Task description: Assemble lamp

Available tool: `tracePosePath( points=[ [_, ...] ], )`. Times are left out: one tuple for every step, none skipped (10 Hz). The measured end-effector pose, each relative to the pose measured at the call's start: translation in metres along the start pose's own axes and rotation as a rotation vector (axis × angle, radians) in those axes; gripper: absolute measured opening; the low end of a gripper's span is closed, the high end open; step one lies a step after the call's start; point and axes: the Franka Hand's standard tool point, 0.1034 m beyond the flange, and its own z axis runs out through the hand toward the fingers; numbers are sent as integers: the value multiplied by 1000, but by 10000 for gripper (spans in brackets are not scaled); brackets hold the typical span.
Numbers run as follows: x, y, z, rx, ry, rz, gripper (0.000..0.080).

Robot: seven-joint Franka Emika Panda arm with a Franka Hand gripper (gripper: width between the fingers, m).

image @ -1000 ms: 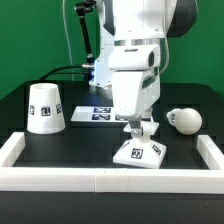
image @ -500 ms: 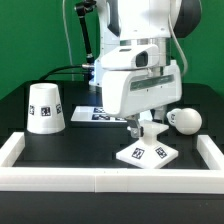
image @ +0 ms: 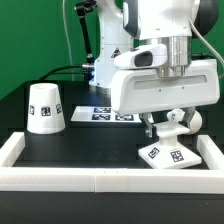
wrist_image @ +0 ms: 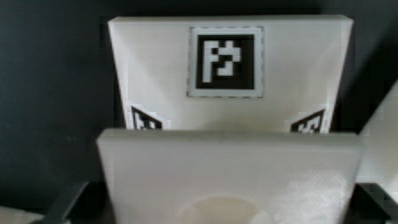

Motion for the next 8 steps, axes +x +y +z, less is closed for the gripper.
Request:
tracePosePath(
  points=[
    [0,-1,0,4,2,41,534],
    [1,-2,0,7,3,78,534],
    [1,-4,0,8,3,83,534],
    [4,-10,0,8,12,126,534],
    [7,-15,1,8,17,162,534],
    [10,-14,1,4,23,167,534],
    [13,-13,2,0,32,167,534],
    [17,-12,2,-1,40,167,534]
  ],
)
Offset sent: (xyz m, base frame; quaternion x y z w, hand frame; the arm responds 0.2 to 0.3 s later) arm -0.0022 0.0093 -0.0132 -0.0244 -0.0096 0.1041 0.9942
